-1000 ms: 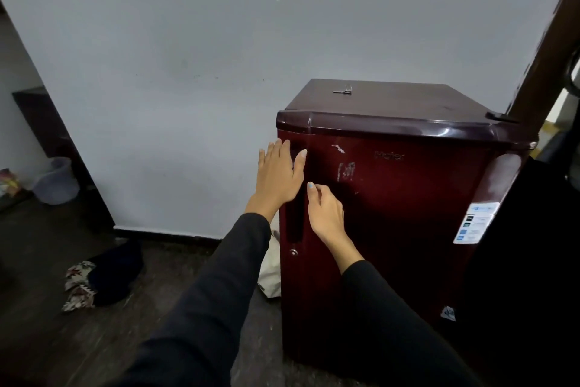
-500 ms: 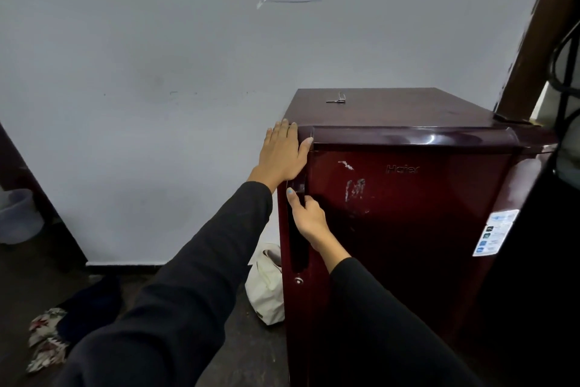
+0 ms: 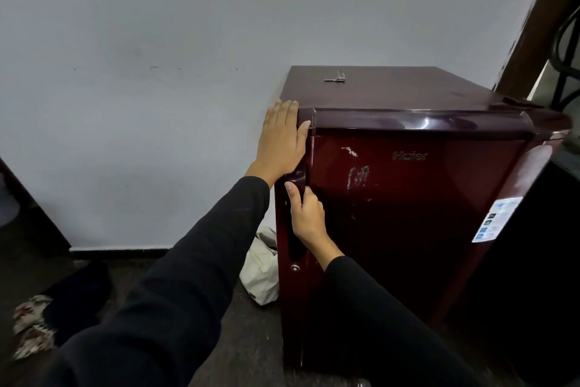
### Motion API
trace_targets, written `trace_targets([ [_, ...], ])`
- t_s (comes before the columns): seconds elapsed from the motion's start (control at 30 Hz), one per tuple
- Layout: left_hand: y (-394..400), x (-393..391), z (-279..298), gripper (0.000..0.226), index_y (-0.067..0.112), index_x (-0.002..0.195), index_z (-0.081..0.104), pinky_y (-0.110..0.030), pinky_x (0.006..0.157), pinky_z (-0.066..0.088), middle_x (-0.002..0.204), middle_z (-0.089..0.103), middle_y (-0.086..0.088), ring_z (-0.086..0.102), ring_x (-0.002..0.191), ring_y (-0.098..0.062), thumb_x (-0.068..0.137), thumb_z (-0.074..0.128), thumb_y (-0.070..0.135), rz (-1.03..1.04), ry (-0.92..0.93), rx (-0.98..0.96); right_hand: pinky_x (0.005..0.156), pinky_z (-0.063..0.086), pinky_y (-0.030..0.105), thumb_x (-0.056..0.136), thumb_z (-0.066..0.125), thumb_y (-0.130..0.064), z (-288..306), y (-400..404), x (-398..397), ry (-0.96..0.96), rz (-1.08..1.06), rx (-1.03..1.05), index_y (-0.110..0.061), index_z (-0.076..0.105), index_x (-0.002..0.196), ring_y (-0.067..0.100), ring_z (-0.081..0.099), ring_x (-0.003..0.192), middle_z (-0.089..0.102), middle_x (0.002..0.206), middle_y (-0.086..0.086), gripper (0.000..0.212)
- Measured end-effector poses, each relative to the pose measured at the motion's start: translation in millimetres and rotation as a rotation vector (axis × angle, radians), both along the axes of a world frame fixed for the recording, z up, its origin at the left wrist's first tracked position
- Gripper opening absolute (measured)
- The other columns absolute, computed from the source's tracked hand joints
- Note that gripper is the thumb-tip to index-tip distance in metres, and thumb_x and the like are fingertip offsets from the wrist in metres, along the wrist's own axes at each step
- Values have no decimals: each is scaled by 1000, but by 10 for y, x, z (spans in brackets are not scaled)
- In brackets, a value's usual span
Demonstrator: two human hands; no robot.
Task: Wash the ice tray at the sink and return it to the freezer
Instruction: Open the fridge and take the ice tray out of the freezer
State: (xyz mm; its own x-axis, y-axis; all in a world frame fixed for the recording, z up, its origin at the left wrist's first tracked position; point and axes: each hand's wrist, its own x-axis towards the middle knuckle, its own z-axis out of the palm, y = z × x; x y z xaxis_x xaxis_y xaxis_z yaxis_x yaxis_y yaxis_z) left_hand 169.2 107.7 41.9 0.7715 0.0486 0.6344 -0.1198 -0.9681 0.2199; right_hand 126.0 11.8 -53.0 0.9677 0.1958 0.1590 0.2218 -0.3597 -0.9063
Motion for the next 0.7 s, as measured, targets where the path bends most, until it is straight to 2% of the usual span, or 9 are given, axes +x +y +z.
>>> trace_targets([
  [0.23, -51, -1, -63, 69, -1, 143, 37, -38, 120, 8, 149, 40, -17, 26, 143, -33, 96, 11, 43, 40, -37, -18, 86, 48, 38, 93, 38, -60, -53, 29, 0, 35, 10, 54, -4, 57, 109, 26, 62, 100, 65, 100, 8, 61],
  [0.43, -56, -1, -101, 67, 0, 143, 38, -38, 120, 10, 149, 40, -16, 27, 144, -32, 96, 13, 42, 56, -78, -29, 80, 43, 28, 94, 43, -54, -72, 31, -20, 102, 14, 144, -9, 56, 100, 18, 59, 95, 60, 91, -1, 47],
  [0.53, -43, -23, -116, 70, 2, 146, 34, -37, 120, 8, 152, 35, -15, 22, 146, -30, 95, 11, 44, 56, -64, -24, 90, 47, 34, 93, 45, -56, -52, 16, -50, 130, 27, 173, -6, 59, 108, 21, 60, 102, 64, 98, 1, 54],
  [0.57, -36, -27, -122, 71, 2, 147, 32, -36, 120, 7, 153, 33, -14, 20, 147, -29, 95, 11, 45, 53, -58, -23, 94, 47, 37, 90, 45, -62, -25, 15, -83, 144, 34, 174, -6, 58, 111, 23, 60, 105, 63, 100, 2, 61],
  [0.63, -32, -45, -128, 73, 2, 148, 30, -35, 120, 5, 155, 31, -14, 17, 148, -29, 94, 9, 47, 50, -49, -22, 102, 43, 45, 76, 42, -81, -23, 24, -114, 178, 35, 182, -5, 53, 123, 30, 54, 118, 62, 113, 3, 90],
  [0.67, -37, -63, -131, 73, 2, 148, 29, -34, 120, 4, 155, 30, -14, 16, 148, -29, 94, 9, 47, 52, -46, -19, 105, 41, 47, 71, 39, -84, -52, 25, -101, 197, 36, 180, -6, 50, 129, 30, 51, 123, 60, 122, 5, 98],
  [0.7, -51, -89, -138, 73, 2, 148, 29, -34, 120, 4, 156, 30, -14, 16, 148, -29, 94, 9, 48, 57, -49, -11, 106, 40, 46, 74, 39, -82, -49, 13, -126, 205, 40, 179, -8, 49, 131, 29, 49, 125, 59, 126, 7, 95],
])
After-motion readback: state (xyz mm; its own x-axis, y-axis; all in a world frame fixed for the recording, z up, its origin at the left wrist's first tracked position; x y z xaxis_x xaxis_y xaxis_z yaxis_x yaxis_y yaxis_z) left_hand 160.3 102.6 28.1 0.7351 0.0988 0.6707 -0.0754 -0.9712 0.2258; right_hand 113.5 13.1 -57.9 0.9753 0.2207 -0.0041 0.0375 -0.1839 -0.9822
